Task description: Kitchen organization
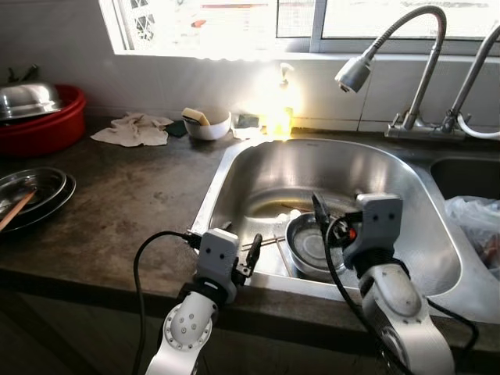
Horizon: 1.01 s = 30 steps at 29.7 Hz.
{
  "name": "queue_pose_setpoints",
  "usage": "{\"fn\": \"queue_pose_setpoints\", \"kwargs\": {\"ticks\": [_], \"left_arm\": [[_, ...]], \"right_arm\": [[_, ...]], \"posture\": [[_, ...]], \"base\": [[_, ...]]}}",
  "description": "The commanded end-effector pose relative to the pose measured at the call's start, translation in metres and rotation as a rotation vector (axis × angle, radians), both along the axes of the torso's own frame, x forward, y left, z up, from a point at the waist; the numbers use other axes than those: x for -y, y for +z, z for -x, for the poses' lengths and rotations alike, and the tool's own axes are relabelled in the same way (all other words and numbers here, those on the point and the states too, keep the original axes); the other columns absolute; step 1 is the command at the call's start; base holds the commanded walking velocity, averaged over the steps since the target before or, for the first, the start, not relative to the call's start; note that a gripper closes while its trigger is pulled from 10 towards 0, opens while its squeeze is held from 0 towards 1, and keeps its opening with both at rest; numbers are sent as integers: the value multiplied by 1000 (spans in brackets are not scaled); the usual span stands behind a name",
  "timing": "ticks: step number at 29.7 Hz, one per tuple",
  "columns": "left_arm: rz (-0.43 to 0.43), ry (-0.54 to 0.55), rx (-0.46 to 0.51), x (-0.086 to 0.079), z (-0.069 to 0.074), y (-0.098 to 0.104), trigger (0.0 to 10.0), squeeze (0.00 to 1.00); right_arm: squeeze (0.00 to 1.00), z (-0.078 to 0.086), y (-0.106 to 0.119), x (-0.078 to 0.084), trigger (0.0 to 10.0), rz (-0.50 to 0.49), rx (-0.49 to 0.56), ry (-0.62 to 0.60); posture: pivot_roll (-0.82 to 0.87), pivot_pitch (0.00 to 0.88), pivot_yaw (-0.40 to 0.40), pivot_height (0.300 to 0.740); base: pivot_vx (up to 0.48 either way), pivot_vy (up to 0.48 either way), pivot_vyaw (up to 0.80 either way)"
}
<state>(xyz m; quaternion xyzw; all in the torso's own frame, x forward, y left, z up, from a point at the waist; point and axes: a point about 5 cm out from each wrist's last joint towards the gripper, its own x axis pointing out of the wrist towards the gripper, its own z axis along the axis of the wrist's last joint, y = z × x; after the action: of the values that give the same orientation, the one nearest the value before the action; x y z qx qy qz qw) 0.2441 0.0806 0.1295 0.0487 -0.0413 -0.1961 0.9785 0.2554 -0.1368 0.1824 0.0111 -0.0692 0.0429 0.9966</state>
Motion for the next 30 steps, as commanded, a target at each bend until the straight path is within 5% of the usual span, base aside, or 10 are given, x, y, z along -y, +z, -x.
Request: {"fn": "queue_pose_setpoints", "kwargs": {"ticks": [1,30], "left_arm": [[-3,-7,-16,1,2,-3,10000,0],[-26,-6,-17,0,5,-5,10000,0]], "right_arm": [[0,2,6,-1,10000,-3,32,-1],[0,-1,3,-6,10000,-13,12,-36]], "posture": [[90,0,-22,740],[98,0,-20,740]], "base": [[0,0,0],[-273,0,0]]}}
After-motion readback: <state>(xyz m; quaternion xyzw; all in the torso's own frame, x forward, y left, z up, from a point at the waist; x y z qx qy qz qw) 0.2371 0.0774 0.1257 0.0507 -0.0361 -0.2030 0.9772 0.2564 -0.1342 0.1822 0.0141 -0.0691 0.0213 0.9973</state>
